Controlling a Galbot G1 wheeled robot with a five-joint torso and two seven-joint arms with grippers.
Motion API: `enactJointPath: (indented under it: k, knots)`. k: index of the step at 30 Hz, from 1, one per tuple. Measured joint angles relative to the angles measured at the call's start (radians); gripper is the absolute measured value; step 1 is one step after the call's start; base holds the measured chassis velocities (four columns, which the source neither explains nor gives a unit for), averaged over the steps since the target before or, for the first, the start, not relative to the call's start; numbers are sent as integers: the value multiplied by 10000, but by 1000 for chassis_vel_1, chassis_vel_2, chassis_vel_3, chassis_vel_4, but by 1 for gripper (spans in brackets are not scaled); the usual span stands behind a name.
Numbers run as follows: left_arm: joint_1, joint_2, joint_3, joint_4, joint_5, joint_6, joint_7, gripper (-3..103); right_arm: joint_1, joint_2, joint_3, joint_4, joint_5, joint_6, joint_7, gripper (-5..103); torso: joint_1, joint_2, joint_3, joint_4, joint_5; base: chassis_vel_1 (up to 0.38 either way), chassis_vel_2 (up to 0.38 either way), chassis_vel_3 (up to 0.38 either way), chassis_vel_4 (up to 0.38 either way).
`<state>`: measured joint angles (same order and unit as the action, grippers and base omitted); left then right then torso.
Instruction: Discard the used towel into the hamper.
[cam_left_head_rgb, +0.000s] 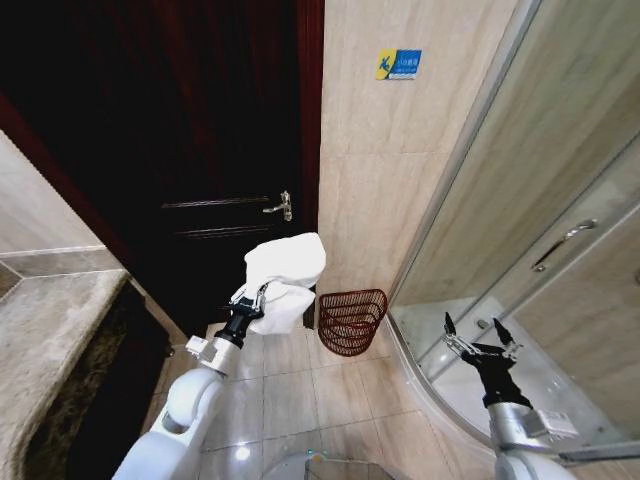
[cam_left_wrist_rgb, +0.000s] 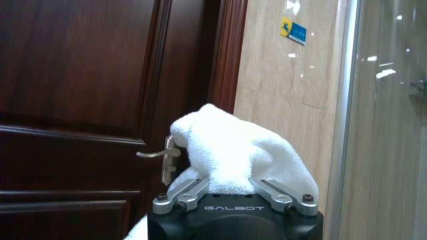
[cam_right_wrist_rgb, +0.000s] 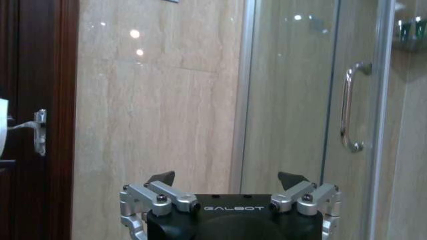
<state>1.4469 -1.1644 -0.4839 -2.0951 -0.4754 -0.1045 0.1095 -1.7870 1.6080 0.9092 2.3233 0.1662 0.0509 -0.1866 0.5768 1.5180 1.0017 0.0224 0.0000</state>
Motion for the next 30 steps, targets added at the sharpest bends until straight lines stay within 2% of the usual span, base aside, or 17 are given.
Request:
enactJointPath:
  k: [9,17,30]
  knots:
    - [-158,-80,-12,149,120,-208,120,7,33,14,-153,138,-525,-221,151,100,0,0,0,-1,0,0,0,0,0]
    - [-17,-302,-52,170,296,-354,78,7,47,12,-170,197,-557,-421,262,100,0,0,0,0,-1,-52,-48,-49,-44]
    - [21,-522,-76,197,753,-411,126,7,78,6,-81,-252,-366,-51,307,100,0,0,0,-5,2,-98,-98,-97,-94]
